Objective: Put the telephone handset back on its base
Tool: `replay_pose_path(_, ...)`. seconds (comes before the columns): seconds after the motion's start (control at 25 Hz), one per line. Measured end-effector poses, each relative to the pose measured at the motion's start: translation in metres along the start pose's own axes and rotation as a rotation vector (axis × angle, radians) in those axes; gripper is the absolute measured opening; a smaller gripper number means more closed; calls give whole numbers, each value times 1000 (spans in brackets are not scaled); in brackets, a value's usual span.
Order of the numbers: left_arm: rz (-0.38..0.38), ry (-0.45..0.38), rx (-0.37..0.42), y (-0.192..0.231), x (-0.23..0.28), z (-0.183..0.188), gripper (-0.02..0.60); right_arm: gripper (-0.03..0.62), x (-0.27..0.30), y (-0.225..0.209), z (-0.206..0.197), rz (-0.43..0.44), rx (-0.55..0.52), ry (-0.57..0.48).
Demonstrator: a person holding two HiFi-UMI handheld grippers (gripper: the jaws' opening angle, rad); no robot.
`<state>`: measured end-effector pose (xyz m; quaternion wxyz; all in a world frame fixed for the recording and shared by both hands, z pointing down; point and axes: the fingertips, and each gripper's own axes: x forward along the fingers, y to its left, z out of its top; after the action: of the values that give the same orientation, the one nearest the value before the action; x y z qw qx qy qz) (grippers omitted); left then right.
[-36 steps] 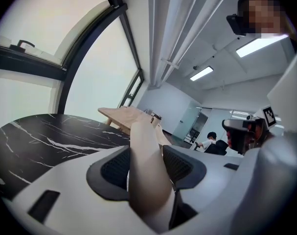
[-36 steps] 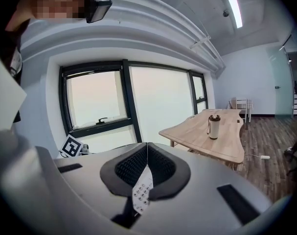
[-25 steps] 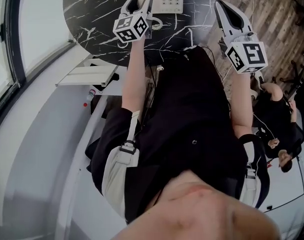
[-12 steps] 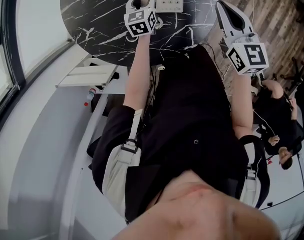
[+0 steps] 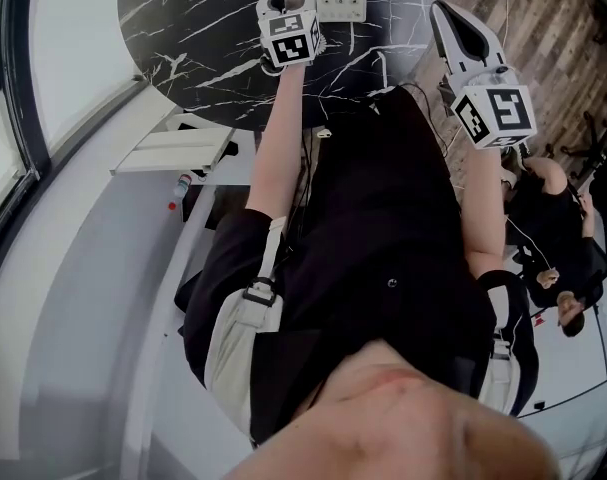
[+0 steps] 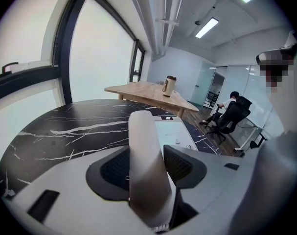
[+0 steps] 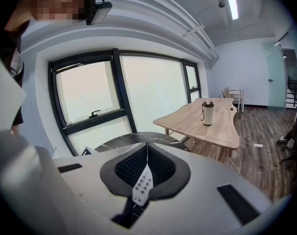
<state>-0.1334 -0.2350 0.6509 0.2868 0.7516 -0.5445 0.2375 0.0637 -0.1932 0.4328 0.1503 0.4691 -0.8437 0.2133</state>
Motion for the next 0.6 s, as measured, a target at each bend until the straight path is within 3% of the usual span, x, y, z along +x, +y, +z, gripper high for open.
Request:
replay_pose_path(0.36, 62, 31, 84, -4, 1, 0, 238, 31, -2, 3, -4, 1, 13, -1)
replay_pose_path(0.6, 30, 47, 109, -10, 2, -4, 242, 31, -5, 2, -6, -4, 22, 0)
